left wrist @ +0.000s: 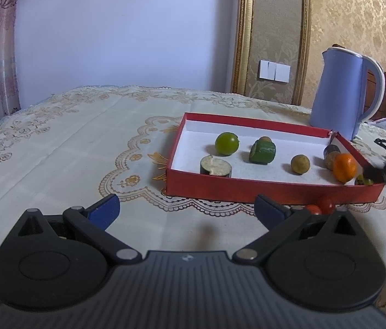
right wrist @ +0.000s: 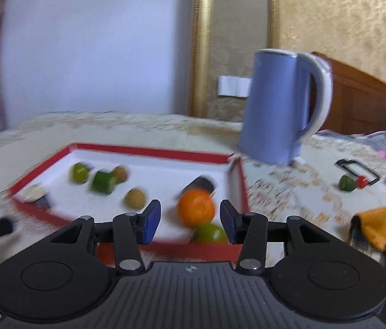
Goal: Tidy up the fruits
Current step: 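Carry the orange mandarin into the box and open the right gripper, then grasp a red cherry tomato with right while left grasps another cherry tomato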
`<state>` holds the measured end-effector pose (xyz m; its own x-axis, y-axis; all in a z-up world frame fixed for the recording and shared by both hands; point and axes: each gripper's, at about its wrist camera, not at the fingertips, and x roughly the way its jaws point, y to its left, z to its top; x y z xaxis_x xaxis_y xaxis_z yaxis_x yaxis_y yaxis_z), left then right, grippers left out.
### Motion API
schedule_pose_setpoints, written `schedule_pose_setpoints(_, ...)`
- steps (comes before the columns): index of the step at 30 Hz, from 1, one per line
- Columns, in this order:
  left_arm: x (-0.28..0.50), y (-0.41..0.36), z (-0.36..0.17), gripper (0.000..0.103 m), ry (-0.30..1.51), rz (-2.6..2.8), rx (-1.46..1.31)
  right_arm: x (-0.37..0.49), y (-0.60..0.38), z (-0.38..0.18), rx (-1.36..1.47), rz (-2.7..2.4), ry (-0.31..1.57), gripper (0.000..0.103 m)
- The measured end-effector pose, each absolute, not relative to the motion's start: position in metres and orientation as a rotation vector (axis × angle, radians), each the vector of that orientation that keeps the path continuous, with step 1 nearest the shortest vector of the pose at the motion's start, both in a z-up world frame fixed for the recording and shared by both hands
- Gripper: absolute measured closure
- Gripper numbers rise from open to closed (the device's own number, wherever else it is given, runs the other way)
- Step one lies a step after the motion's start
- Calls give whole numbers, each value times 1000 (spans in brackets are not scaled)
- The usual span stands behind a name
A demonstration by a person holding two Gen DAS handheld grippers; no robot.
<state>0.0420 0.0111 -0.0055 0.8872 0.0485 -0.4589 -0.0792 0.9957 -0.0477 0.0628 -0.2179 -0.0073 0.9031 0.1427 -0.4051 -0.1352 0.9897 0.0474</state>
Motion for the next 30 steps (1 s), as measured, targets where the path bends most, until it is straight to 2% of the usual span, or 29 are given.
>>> schedule_pose_setpoints(4, 41, 11, -5, 0, 473, 81, -65, 48, -216, -17, 33, 272, 466, 56)
schedule_pose_setpoints(12, 42, 16, -5, 0, 481, 69, -89, 63, -186, -29, -105, 337, 523, 56)
schedule_pose_setpoints(19, 42, 17, -5, 0, 481, 63, -101, 76, -179, -28, -95, 376, 556, 57)
schedule_pose_setpoints(30, 44, 16, -6, 0, 490, 65, -92, 78, -184, -29, -33, 434, 579, 70)
